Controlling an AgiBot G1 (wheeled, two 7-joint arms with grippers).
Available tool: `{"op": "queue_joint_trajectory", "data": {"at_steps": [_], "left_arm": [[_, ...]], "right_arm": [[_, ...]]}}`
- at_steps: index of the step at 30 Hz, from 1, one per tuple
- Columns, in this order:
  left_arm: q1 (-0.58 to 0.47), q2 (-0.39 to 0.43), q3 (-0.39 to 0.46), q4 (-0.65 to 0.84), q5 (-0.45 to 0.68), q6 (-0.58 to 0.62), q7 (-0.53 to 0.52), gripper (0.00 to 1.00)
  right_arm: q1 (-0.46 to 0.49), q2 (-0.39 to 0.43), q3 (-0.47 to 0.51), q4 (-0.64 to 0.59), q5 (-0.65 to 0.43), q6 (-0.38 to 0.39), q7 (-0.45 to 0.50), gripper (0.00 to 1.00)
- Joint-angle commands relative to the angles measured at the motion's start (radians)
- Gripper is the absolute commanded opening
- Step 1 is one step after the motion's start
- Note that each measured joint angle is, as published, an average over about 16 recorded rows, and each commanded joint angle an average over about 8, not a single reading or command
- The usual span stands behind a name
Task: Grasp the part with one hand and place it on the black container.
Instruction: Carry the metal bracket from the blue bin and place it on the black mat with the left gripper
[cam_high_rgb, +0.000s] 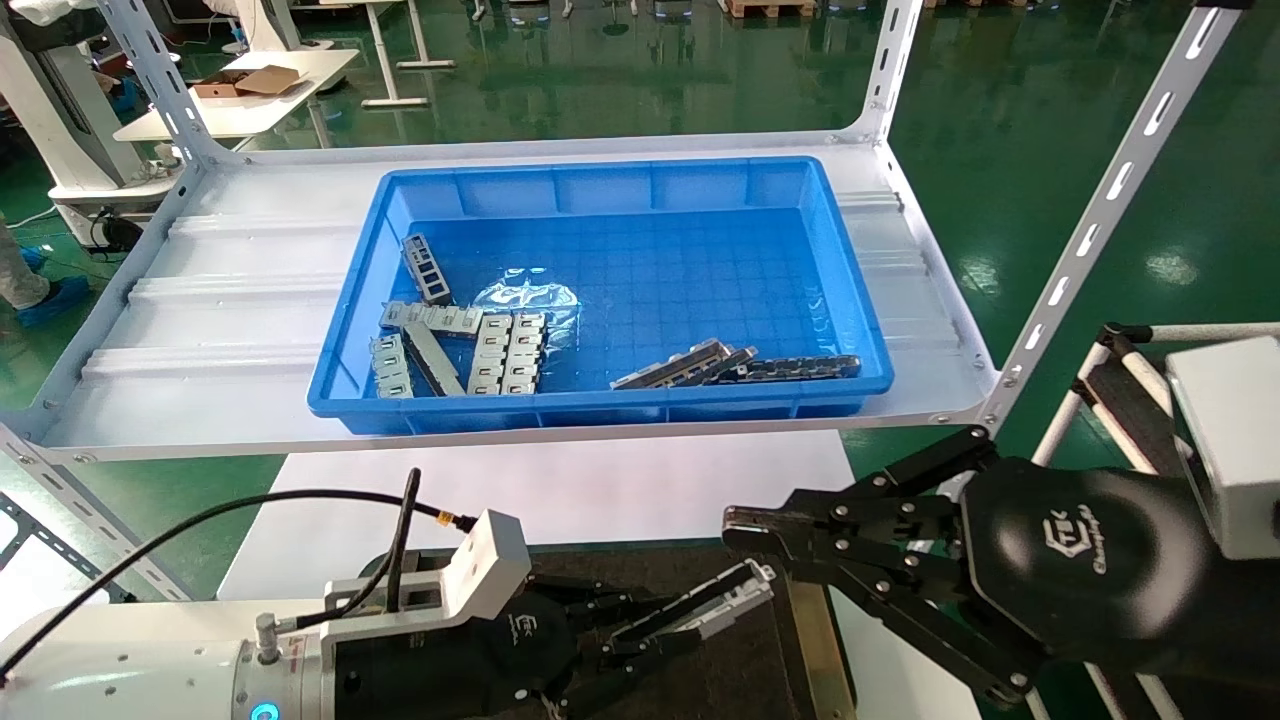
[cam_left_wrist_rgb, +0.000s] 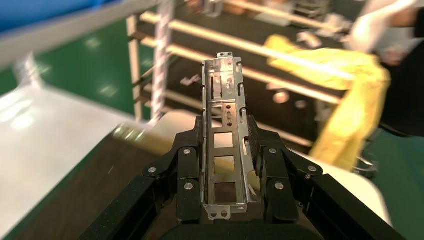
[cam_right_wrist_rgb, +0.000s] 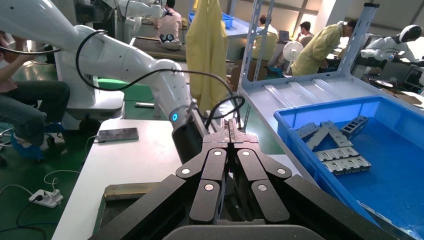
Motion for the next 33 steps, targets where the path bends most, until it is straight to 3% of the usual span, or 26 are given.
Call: {"op": "queue_joint_trajectory", "data": {"at_steps": [1, 9, 15, 23, 33], "left_arm": [[0.048, -0.012, 0.003, -0.041, 0.007, -0.071, -0.022, 0.00], [0.203, 0.027, 0.043, -0.168, 0.098, -0.517, -0.120, 0.00], [0.239, 0.105, 0.114, -0.189, 0.149, -0.771, -0.207, 0.00], [0.207, 0.235, 0.218, -0.110, 0.142, -0.993, -0.285, 0.00], [0.149, 0.362, 0.332, 0.013, 0.014, -1.183, -0.310, 0.00]], "right_arm": [[0.000, 0.000, 0.000, 0.000, 0.000, 0.000, 0.000, 0.00], [0.000, 0.000, 0.000, 0.000, 0.000, 0.000, 0.000, 0.00], [0.000, 0.000, 0.000, 0.000, 0.000, 0.000, 0.000, 0.00], [0.000, 0.000, -0.001, 0.000, 0.000, 0.000, 0.000, 0.00], [0.000, 0.000, -0.001, 0.000, 0.001, 0.000, 0.000, 0.00]]}}
